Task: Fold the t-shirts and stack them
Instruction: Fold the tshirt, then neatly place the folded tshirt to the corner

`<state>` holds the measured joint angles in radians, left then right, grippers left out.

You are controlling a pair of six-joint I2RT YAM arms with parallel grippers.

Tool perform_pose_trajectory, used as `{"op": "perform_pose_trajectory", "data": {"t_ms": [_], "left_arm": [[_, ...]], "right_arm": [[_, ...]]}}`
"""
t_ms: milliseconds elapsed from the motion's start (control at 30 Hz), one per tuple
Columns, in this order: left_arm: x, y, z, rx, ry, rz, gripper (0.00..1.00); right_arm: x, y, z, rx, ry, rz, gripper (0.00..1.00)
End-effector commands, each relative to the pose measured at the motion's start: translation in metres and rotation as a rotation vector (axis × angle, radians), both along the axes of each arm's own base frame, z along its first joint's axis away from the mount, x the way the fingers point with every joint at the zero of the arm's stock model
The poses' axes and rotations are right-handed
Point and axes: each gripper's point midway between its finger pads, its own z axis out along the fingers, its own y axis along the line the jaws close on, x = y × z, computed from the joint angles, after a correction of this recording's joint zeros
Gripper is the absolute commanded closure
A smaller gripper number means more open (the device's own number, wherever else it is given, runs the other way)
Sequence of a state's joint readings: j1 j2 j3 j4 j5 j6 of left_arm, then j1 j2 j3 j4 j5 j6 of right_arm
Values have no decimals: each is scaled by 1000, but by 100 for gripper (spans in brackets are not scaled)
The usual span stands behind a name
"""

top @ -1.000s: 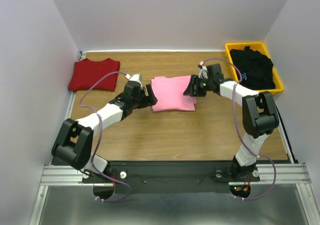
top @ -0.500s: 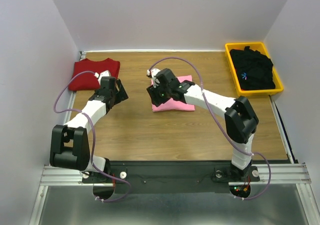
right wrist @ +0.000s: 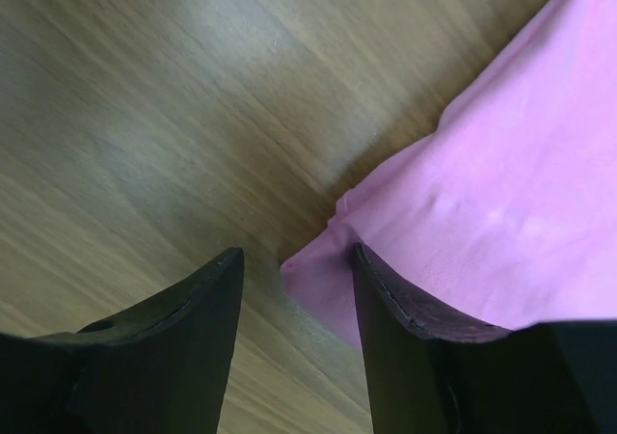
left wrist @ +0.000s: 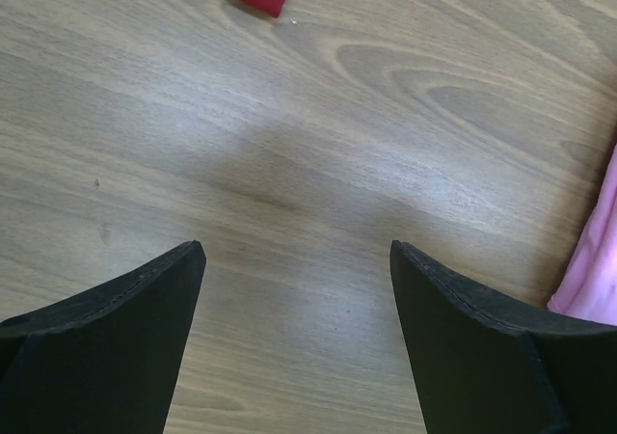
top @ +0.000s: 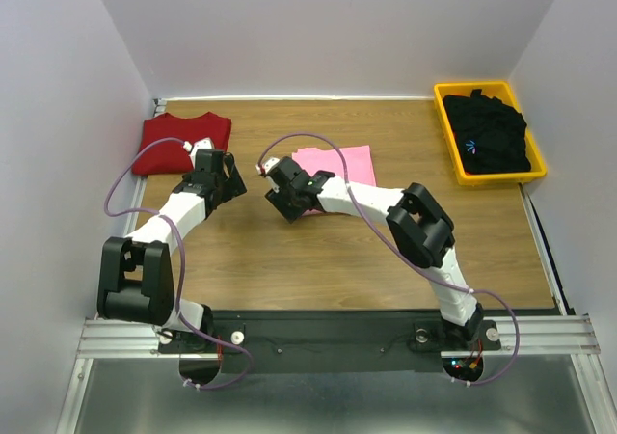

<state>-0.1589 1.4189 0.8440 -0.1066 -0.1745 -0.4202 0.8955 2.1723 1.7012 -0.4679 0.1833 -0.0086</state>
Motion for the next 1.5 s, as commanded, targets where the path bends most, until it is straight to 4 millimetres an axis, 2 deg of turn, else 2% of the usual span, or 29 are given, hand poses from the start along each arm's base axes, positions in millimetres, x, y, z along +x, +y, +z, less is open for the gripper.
{"op": "perform_pose_trajectory", "data": {"t_ms": [0,267,300,433,467,500,567,600,767,800,867,900,967,1000,1267,1367,1467], "left_arm": [[7,4,10,14,-24,5,11],[8,-2,6,-11,-14,-16,11],[8,-5,4,-20,-9,-26,11],[8,-16,3,-65,-10,-72,11],[7,-19,2,-75,-10,-82,11],[6,-25,3,-103,-11,-103,11],[7,-32,7,-128,-19,-117,9],[5,-43,10,-172,-20,-155,9],[17,-66,25,-283,-51,-173,4],[18,-74,23,-318,-39,-193,3],[28,-87,31,-390,-52,-207,1],[28,-99,28,-442,-35,-244,1],[37,-112,35,-515,-48,-254,1],[37,-122,31,-553,-23,-281,1],[57,-167,41,-662,-40,-347,1],[58,-182,35,-701,-22,-375,1],[59,-194,20,-734,17,-366,1]], "right_arm": [[1,-14,-11,-104,-35,-42,46],[-15,-51,-55,-255,5,-66,46],[-15,-54,-59,-268,6,-70,49],[-16,-59,-65,-294,8,-66,74],[-17,-56,-62,-279,9,-58,79],[-18,-51,-59,-255,25,-44,88],[-15,-41,-45,-207,19,-33,96],[-15,-38,-39,-191,17,-29,99],[-4,-24,3,-23,0,-30,99],[2,-26,16,21,-17,-39,99],[3,-23,28,89,-3,-42,99],[5,-24,38,128,0,-45,99],[7,-26,45,155,-2,-46,99],[8,-28,52,182,-5,-47,99],[12,-35,68,251,-18,-76,99],[12,-36,69,262,-21,-83,99],[12,-36,71,277,-22,-91,99]]}}
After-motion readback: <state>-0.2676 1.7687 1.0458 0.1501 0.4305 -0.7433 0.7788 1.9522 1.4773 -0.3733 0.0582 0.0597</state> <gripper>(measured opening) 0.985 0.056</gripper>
